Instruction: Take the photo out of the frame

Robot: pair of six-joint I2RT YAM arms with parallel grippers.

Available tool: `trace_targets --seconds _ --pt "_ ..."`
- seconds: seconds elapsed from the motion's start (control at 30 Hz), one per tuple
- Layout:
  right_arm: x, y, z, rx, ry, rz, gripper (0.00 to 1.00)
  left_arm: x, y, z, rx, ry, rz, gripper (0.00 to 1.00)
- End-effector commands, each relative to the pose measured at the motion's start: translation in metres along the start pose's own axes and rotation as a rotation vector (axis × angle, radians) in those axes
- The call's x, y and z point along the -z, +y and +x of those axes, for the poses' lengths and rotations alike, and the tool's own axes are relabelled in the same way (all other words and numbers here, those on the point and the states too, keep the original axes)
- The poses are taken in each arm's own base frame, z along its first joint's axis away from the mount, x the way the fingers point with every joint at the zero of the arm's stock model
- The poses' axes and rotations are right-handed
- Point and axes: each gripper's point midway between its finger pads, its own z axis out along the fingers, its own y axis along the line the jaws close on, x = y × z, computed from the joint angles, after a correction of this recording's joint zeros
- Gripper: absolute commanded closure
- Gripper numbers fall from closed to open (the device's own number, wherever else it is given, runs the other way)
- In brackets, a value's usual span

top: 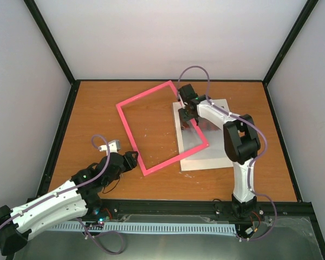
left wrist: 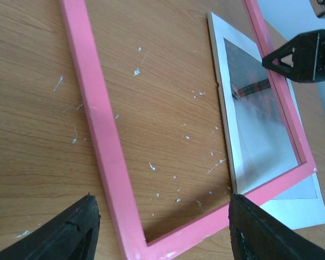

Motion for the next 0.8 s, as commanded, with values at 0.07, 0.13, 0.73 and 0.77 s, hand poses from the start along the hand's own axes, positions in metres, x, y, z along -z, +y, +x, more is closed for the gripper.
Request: trace_targets --seconds 0.07,0.13,0.73,0.77 --pt "-0.002 0.035 -0.051 -0.01 -0.082 -0.012 0.97 0.009 -0.012 -0.013 0.018 -0.02 0.009 0.35" --pt "-0.008 0.048 -0.06 -0.001 -0.08 -0.036 0.97 0.009 -0.012 -0.014 0.019 -0.021 0.006 0.35" --pt "-0.043 0.157 -0.09 0.087 -0.077 -0.179 0.97 0.015 -0.002 -0.011 0.038 -0.026 0.002 0.36" --pt "-0.045 0.162 -0.089 0.089 -0.075 -0.187 0.97 0.015 -0.001 -0.011 0.038 -0.026 0.002 0.36"
